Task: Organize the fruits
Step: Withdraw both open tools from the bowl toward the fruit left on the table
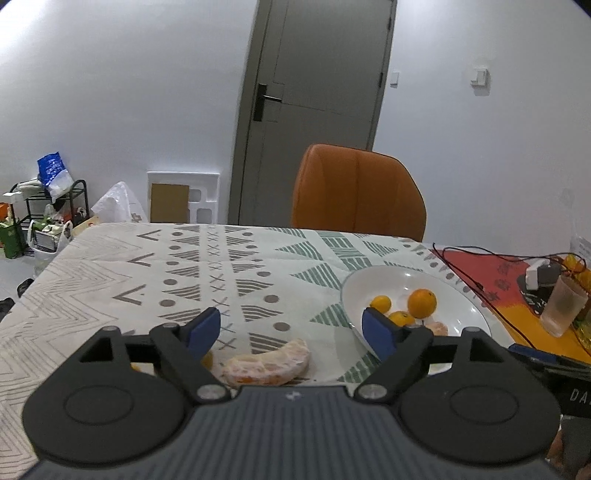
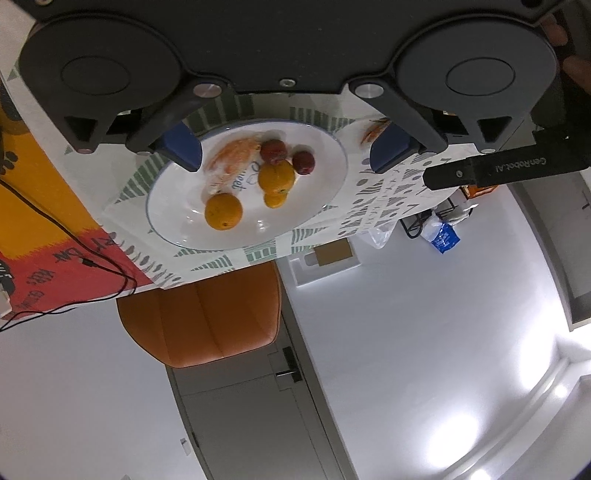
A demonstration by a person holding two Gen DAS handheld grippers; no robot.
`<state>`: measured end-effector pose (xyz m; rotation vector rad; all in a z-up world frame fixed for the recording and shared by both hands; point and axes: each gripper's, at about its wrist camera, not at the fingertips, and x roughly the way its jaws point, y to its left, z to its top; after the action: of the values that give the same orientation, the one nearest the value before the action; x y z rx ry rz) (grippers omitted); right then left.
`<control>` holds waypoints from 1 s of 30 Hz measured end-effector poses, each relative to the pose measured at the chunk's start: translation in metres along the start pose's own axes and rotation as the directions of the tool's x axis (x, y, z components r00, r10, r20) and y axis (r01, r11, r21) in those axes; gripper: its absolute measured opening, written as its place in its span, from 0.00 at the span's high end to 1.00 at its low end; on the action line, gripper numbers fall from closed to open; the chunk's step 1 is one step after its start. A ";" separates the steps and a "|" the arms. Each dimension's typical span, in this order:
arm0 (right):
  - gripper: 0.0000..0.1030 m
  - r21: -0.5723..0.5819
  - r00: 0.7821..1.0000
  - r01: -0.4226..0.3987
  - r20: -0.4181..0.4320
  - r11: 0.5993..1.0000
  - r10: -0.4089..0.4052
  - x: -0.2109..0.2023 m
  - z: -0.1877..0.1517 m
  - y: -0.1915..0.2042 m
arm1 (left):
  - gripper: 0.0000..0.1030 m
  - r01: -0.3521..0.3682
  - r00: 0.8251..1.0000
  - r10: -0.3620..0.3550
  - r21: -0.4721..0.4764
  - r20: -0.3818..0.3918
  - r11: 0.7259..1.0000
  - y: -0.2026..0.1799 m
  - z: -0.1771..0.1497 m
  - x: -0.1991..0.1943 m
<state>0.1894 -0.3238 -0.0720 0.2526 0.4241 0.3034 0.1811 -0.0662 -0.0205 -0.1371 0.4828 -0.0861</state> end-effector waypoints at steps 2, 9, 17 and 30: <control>0.04 -0.005 1.000 -0.003 0.001 1.000 0.003 0.000 0.000 0.004 | 0.19 -0.003 1.000 0.003 -0.007 0.003 1.000 0.005 0.000 -0.003; 0.03 -0.027 1.000 -0.022 -0.004 0.999 0.022 0.002 -0.003 0.017 | 0.07 -0.010 1.000 0.010 -0.041 0.009 0.999 0.025 -0.002 -0.013; 0.03 -0.060 0.999 -0.044 -0.002 0.997 0.044 0.004 -0.005 0.035 | 0.00 -0.023 0.999 0.026 -0.059 0.041 0.998 0.043 -0.002 -0.026; 0.00 -0.100 0.997 -0.081 -0.023 0.992 0.079 0.014 -0.011 0.064 | 0.00 -0.096 0.994 0.103 -0.131 0.048 0.987 0.088 -0.005 -0.039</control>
<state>0.1812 -0.2581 -0.0677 0.1684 0.4172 0.4049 0.1492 0.0243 -0.0202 -0.2407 0.4398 0.0463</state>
